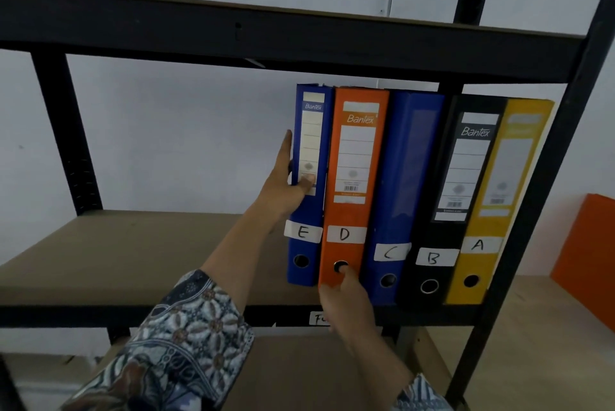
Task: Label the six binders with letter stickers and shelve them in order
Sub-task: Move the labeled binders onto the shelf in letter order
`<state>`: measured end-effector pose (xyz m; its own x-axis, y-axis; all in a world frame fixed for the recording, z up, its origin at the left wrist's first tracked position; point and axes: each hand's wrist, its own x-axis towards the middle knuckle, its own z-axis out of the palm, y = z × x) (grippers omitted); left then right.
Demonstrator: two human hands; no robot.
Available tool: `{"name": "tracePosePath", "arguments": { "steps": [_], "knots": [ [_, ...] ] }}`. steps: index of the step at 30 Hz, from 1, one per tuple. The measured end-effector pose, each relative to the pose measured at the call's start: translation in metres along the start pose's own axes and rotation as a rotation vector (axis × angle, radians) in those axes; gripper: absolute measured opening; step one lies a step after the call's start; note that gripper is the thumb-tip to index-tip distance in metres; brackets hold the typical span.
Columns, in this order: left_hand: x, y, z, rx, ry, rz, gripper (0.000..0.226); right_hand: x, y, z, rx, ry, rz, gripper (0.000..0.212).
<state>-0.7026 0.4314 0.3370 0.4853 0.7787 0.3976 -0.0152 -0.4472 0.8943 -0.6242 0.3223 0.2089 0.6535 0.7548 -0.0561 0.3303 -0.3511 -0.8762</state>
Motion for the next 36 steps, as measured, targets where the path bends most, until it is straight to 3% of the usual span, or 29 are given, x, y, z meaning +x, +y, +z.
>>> {"name": "tracePosePath", "arguments": {
  "steps": [5,17,22,28,36],
  "knots": [
    [-0.004,-0.001,0.003,-0.014,0.034,0.038,0.078,0.001,-0.001,0.008,-0.109,-0.019,-0.054,0.053],
    [-0.015,0.001,0.008,0.047,0.077,0.06,0.075,0.001,0.006,-0.002,-0.112,-0.068,-0.132,0.037],
    [-0.02,0.004,0.007,0.03,0.092,0.029,0.076,-0.002,0.005,-0.004,-0.174,-0.106,-0.143,0.04],
    [-0.03,0.0,0.006,-0.028,0.119,0.001,0.071,-0.009,0.006,-0.003,-0.21,-0.125,-0.126,0.06],
    [-0.034,0.003,0.006,0.013,0.111,-0.003,0.07,-0.013,0.007,-0.005,-0.221,-0.099,-0.133,0.063]
  ]
}}
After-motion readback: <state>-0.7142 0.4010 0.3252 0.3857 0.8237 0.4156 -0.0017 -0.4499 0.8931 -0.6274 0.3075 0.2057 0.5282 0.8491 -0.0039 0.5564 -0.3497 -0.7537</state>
